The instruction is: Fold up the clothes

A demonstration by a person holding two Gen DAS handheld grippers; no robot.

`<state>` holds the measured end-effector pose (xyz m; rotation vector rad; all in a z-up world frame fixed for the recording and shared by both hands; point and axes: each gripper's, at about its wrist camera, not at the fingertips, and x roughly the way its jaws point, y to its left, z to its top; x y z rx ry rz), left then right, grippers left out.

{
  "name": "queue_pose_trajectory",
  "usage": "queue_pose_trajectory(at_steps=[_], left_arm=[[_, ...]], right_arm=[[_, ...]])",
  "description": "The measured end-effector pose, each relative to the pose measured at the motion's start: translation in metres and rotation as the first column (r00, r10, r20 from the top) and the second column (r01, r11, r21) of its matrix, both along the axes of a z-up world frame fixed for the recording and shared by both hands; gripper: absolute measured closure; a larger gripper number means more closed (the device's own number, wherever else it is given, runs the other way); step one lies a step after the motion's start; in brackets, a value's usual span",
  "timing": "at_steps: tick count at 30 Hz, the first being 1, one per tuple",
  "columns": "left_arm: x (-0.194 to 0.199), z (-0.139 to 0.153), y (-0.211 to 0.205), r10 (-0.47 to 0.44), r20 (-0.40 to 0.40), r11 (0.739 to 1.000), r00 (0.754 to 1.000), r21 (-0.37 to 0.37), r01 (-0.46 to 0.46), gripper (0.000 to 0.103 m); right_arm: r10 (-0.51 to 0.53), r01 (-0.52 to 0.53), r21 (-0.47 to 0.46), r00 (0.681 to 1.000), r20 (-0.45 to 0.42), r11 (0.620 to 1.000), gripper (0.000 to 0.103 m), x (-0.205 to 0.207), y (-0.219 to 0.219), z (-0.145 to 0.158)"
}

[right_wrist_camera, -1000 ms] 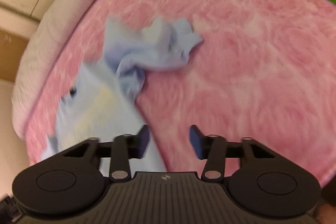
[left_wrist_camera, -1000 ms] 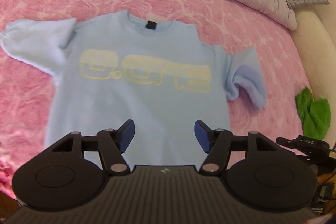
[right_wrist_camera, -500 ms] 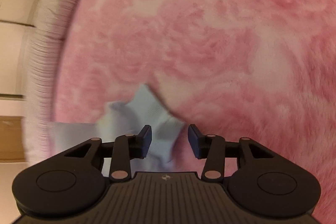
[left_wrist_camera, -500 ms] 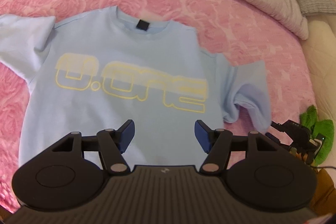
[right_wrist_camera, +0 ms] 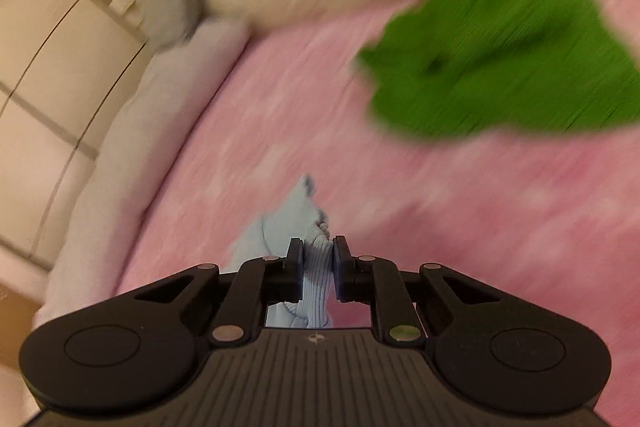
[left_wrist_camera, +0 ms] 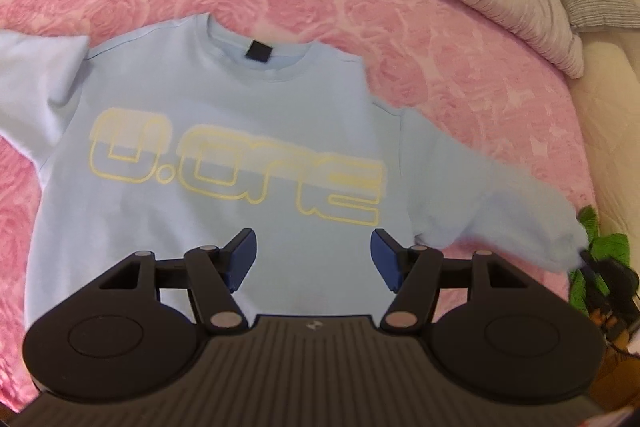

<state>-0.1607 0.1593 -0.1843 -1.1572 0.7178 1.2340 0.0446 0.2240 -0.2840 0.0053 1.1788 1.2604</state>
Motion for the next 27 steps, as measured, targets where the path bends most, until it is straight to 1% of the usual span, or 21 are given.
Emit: queue_pose_trajectory(at_steps=[2,4,6,7,9,10,11,12,13,14,15,17,18,19,21,22,23,24,26,27], left_arm=[[0.002,0.000,0.000,0.002,0.000,1.000,1.000,0.000,-0.002,0.044],[0.003,-0.001,0.000,0.005,0.001,1.000,1.000,-0.006,-0.005,0.044],[0.003,-0.003,-0.002,0.006,0.004,1.000,1.000,-0.014,-0.006,0.044],[0.002,-0.005,-0.003,0.009,0.005,1.000,1.000,-0.019,-0.009,0.044],[-0.001,-0.007,-0.008,0.019,0.003,0.999,1.000,-0.029,-0.019,0.044],[-0.005,-0.008,-0.011,0.027,0.001,0.999,1.000,-0.034,-0.027,0.044],[-0.008,-0.008,-0.013,0.035,-0.001,0.999,0.999,-0.039,-0.035,0.044],[-0.012,-0.008,-0.016,0.044,-0.003,0.998,0.999,-0.042,-0.044,0.044],[-0.019,-0.008,-0.020,0.058,-0.004,0.997,0.998,-0.043,-0.058,0.044],[-0.027,-0.007,-0.024,0.076,-0.005,0.996,0.997,-0.045,-0.076,0.044],[-0.034,-0.006,-0.028,0.093,-0.007,0.994,0.996,-0.048,-0.093,0.044],[-0.054,-0.004,-0.037,0.135,-0.013,0.989,0.991,-0.051,-0.136,0.044],[-0.066,-0.003,-0.042,0.158,-0.016,0.986,0.987,-0.052,-0.159,0.044],[-0.078,-0.002,-0.047,0.181,-0.019,0.982,0.983,-0.052,-0.182,0.044],[-0.103,0.001,-0.057,0.228,-0.024,0.972,0.973,-0.051,-0.229,0.043],[-0.119,0.002,-0.062,0.254,-0.025,0.966,0.967,-0.049,-0.255,0.043],[-0.134,0.003,-0.066,0.277,-0.024,0.960,0.961,-0.046,-0.278,0.043],[-0.149,0.003,-0.070,0.297,-0.022,0.954,0.955,-0.044,-0.298,0.043],[-0.183,0.002,-0.079,0.338,-0.019,0.940,0.941,-0.041,-0.338,0.043],[-0.200,0.000,-0.082,0.356,-0.017,0.934,0.934,-0.041,-0.356,0.043]], right_arm=[[-0.006,0.007,-0.033,0.999,0.040,0.999,0.089,0.020,-0.005,-0.001],[0.022,-0.018,-0.074,0.999,0.048,0.997,0.089,0.025,-0.007,-0.011],[0.035,-0.026,-0.146,0.997,0.063,0.989,0.088,0.023,-0.005,-0.028],[0.042,-0.029,-0.182,0.997,0.070,0.983,0.083,0.021,-0.004,-0.037],[0.048,-0.020,-0.270,0.994,0.097,0.963,0.076,0.017,0.000,-0.052],[0.043,0.007,-0.338,0.989,0.140,0.941,0.066,0.014,0.001,-0.057],[0.034,0.041,-0.383,0.982,0.185,0.923,0.054,0.013,0.002,-0.059],[0.018,0.083,-0.406,0.971,0.239,0.910,0.050,0.009,0.001,-0.054],[0.004,0.127,-0.424,0.956,0.293,0.897,0.040,0.006,0.000,-0.049],[0.013,0.138,-0.433,0.944,0.328,0.891,0.036,0.000,0.000,-0.043],[0.043,0.116,-0.435,0.940,0.339,0.893,0.036,-0.007,0.000,-0.036],[0.137,0.001,-0.428,0.947,0.290,0.904,0.034,-0.029,-0.001,-0.021],[0.203,-0.072,-0.432,0.943,0.265,0.899,0.031,-0.051,-0.002,-0.017],[0.270,-0.146,-0.434,0.932,0.240,0.889,0.026,-0.073,-0.002,-0.012],[0.402,-0.290,-0.434,0.896,0.191,0.853,0.026,-0.118,-0.003,-0.002],[0.465,-0.360,-0.431,0.870,0.166,0.827,0.026,-0.140,-0.004,0.003],[0.527,-0.423,-0.431,0.836,0.152,0.797,0.026,-0.168,-0.007,0.005],[0.586,-0.484,-0.431,0.798,0.139,0.762,0.026,-0.196,-0.011,0.006],[0.711,-0.617,-0.420,0.695,0.108,0.666,0.029,-0.263,-0.029,0.008],[0.751,-0.657,-0.416,0.652,0.105,0.628,0.030,-0.291,-0.039,0.009]])
